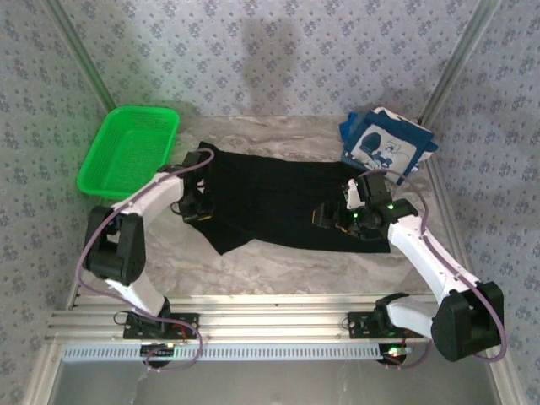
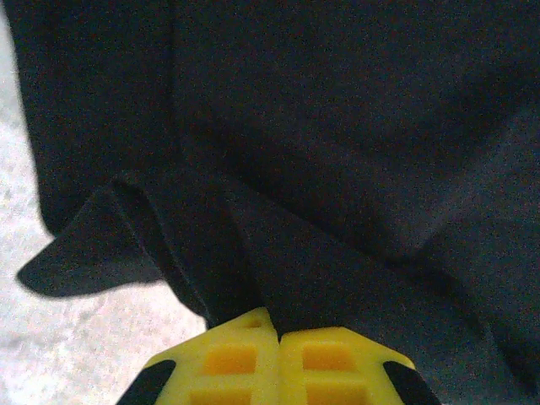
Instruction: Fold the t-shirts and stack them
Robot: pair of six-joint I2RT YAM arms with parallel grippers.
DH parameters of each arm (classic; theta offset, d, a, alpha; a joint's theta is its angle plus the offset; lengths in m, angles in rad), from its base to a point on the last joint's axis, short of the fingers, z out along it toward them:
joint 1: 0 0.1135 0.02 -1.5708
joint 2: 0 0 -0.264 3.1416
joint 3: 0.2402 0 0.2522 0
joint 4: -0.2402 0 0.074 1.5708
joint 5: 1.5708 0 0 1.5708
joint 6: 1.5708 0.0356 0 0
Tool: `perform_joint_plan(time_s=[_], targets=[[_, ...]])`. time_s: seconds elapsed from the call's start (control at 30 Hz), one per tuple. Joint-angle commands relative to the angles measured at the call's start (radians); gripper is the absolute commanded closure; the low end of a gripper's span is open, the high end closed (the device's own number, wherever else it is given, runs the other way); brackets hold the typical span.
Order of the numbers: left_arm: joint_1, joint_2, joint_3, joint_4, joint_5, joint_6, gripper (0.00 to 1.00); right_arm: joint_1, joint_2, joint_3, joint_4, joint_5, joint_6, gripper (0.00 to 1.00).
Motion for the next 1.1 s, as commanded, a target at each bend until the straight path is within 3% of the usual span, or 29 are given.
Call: perform_joint_plan(time_s=[0.0,0.13,0.27,0.47,0.6,0.83,1.07], targets=[[0.019,0.055,0.069,0.019,0.023,0.044,0.9,0.008,0.004,-0.008,-0.004,-0.001,0.002,0.0],[0.038,0.013,0.109,0.029,0.016,-0.01,0.51,0.008,0.005,-0.002,-0.01,-0.004,0.0,0.0],[0.05,-0.145,0.051,0.029,-0.013,-0.092,0.37,0.008,0.004,-0.005,-0.012,-0.005,-0.005,0.0],[0.165,-0.333,-0.187,0.115,0.065,-0.157,0.35,0.007,0.016,0.001,-0.016,-0.018,-0.018,0.0],[0.267,-0.367,-0.333,0.32,0.208,-0.2,0.35,0.008,0.025,0.012,-0.009,-0.023,-0.025,0.0],[0.321,-0.276,-0.4,0.564,0.332,-0.224,0.38,0.008,0.021,0.023,-0.023,-0.026,-0.03,0.0],[0.337,-0.177,-0.395,0.639,0.354,-0.195,0.45,0.008,0.013,0.029,-0.038,-0.02,-0.032,0.0]])
